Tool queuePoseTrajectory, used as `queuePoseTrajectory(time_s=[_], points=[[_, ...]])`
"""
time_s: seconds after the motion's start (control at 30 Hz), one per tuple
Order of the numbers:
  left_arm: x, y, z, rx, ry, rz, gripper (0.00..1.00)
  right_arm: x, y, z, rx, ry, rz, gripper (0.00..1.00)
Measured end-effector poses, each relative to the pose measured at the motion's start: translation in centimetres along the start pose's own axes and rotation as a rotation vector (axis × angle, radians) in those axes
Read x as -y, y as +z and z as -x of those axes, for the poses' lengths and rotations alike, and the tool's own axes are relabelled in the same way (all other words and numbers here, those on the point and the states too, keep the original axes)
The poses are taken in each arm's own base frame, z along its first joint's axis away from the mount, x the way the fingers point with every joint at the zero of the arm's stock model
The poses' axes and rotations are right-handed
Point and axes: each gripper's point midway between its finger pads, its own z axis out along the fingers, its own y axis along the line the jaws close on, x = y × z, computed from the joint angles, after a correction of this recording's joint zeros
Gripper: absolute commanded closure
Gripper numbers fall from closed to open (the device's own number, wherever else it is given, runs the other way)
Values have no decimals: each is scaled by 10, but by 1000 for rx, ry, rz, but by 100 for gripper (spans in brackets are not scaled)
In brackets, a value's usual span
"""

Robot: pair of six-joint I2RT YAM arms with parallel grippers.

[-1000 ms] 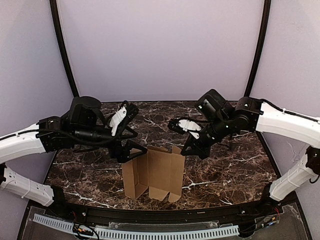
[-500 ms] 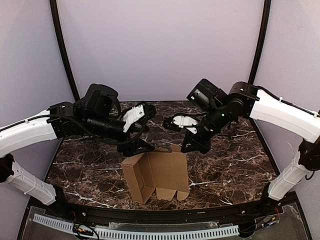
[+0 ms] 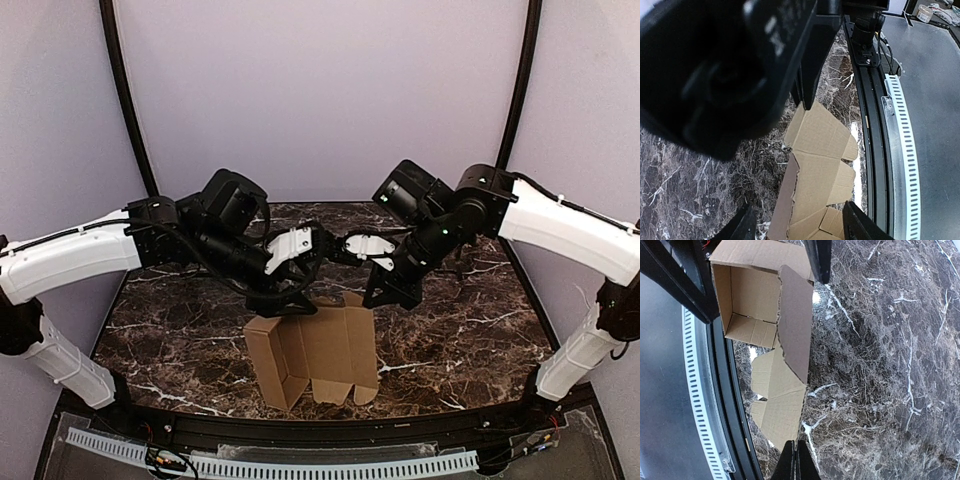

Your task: Fold the paper box

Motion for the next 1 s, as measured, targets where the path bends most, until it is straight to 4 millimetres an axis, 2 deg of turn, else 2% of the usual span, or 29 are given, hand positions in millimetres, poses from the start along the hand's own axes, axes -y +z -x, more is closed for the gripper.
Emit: queuePoseTrajectory(time_s=[0.27, 0.6, 0.77, 0.93, 1.0], points=[[2, 18, -5, -27, 2, -42, 56, -1, -1, -4, 1, 3, -6, 100], [3, 23, 4, 0, 8, -67, 76, 0, -5, -6, 4, 9, -17, 100], [4, 24, 5, 3, 9, -74, 81, 0, -6, -7, 2, 10, -20, 100], [3, 26, 4, 0, 10, -74, 98, 0, -6, -9, -3, 12, -20, 100], [3, 27, 5, 4, 13, -72, 99, -1, -7, -9, -3, 15, -20, 100]])
